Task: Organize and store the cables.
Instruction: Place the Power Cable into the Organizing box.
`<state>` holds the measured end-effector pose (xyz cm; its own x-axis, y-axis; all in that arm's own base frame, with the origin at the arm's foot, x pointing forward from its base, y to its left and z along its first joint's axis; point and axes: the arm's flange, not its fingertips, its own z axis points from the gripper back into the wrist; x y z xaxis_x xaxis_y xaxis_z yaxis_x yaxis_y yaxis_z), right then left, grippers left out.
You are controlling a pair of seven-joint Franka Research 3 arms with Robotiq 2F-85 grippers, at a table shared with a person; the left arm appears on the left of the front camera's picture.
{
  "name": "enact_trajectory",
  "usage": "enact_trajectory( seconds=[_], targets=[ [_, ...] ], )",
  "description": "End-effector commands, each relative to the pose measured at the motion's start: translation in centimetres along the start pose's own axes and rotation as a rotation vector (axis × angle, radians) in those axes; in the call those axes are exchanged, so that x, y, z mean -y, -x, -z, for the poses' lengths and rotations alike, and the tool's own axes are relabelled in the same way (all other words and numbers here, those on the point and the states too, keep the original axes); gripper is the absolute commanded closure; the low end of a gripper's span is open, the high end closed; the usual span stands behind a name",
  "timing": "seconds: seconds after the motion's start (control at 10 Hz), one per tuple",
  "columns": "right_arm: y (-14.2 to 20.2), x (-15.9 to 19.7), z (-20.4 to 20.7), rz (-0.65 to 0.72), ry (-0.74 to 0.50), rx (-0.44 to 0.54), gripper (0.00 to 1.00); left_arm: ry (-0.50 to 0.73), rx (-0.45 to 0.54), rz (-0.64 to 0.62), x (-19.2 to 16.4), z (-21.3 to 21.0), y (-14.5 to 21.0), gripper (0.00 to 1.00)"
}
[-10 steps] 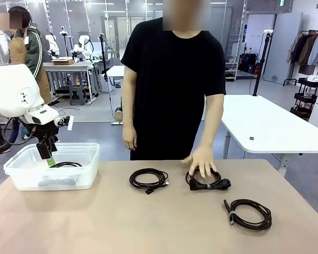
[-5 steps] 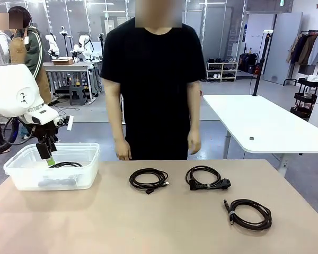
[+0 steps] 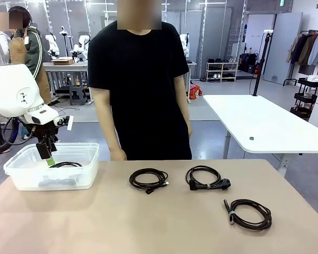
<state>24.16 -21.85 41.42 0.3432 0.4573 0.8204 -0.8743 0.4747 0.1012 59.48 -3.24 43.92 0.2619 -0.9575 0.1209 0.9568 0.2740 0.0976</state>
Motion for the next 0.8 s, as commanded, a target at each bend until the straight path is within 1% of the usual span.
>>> enact_trajectory(
  seconds=[0.0,0.2,0.3,0.4,0.5,0.6,0.7],
  targets=[
    [0.1,0.1,-0.2,-0.018,0.001,0.015,0.00,-0.011,0.003,-0.005,-0.2,0.0,0.1,0.00],
    [0.1,0.1,-0.2,-0.018,0.001,0.015,0.00,0.000,0.000,0.000,0.0,0.0,0.0,0.00],
    [0.1,0.1,-0.2,-0.018,0.001,0.015,0.00,-0.036,0.055,-0.006,1.1,-2.1,0.0,0.00],
    [0.1,0.1,-0.2,-0.018,0.001,0.015,0.00,-0.066,0.101,-0.063,3.1,-4.0,1.4,0.00],
    [0.1,0.1,-0.2,-0.018,0.001,0.015,0.00,-0.050,0.190,-0.121,5.0,-5.3,2.9,0.00],
    [0.1,0.1,-0.2,-0.018,0.001,0.015,0.00,-0.035,0.280,-0.108,7.3,-6.5,4.4,0.00],
    [0.1,0.1,-0.2,-0.018,0.001,0.015,0.00,-0.024,0.341,-0.098,9.6,-7.4,6.0,0.00]
  ],
)
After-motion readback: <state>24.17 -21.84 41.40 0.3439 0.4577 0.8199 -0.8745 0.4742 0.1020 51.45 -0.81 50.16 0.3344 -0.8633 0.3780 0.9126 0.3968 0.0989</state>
